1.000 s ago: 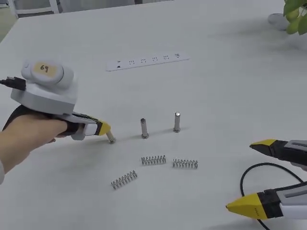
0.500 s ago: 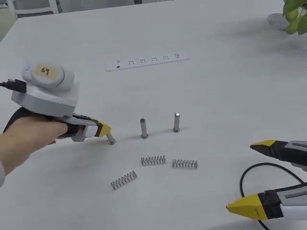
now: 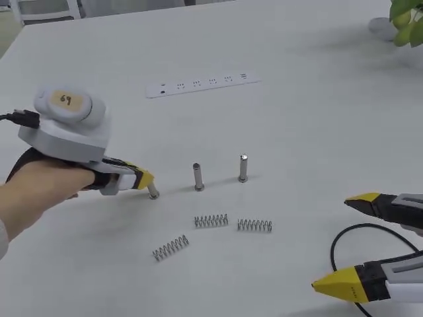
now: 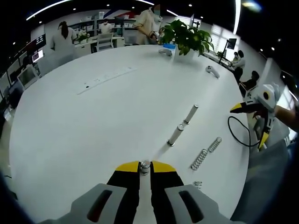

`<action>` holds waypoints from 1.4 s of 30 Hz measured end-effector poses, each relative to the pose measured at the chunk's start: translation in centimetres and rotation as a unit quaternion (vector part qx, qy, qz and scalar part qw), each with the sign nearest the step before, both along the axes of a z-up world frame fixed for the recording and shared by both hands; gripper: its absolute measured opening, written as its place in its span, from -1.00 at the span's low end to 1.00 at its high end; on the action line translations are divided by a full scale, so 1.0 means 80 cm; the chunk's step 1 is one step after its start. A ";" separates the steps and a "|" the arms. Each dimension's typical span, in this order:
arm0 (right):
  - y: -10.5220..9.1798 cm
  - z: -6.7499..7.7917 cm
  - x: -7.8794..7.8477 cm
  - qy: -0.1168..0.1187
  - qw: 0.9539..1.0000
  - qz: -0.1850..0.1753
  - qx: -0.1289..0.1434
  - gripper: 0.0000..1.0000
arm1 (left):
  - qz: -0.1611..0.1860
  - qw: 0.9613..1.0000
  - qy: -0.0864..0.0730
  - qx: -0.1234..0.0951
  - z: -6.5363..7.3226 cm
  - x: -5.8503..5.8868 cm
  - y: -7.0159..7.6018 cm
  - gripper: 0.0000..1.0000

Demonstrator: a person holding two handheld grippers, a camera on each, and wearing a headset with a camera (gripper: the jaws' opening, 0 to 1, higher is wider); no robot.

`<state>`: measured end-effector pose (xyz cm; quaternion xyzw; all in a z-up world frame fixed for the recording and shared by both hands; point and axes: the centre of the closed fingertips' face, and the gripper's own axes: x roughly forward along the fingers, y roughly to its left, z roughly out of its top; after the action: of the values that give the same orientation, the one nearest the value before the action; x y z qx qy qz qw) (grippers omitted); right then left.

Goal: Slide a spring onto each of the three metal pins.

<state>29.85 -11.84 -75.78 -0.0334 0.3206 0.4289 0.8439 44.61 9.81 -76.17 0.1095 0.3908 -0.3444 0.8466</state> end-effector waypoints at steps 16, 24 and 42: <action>-0.001 -0.002 -0.002 0.002 1.000 -0.002 0.000 0.90 | -0.005 1.000 -0.005 0.006 -0.002 0.003 0.000 -1.00; 0.000 -0.003 -0.003 0.003 1.000 -0.002 0.000 0.89 | -0.009 1.000 -0.006 0.008 -0.002 0.002 -0.001 -0.99; 0.001 -0.005 -0.004 0.005 1.000 -0.001 -0.004 0.89 | -0.010 1.000 -0.012 0.006 0.002 0.004 -0.001 -0.92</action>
<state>29.53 -11.76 -76.14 -0.0341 0.3267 0.4272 0.8424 44.93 9.72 -76.03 0.1224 0.3816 -0.3495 0.8469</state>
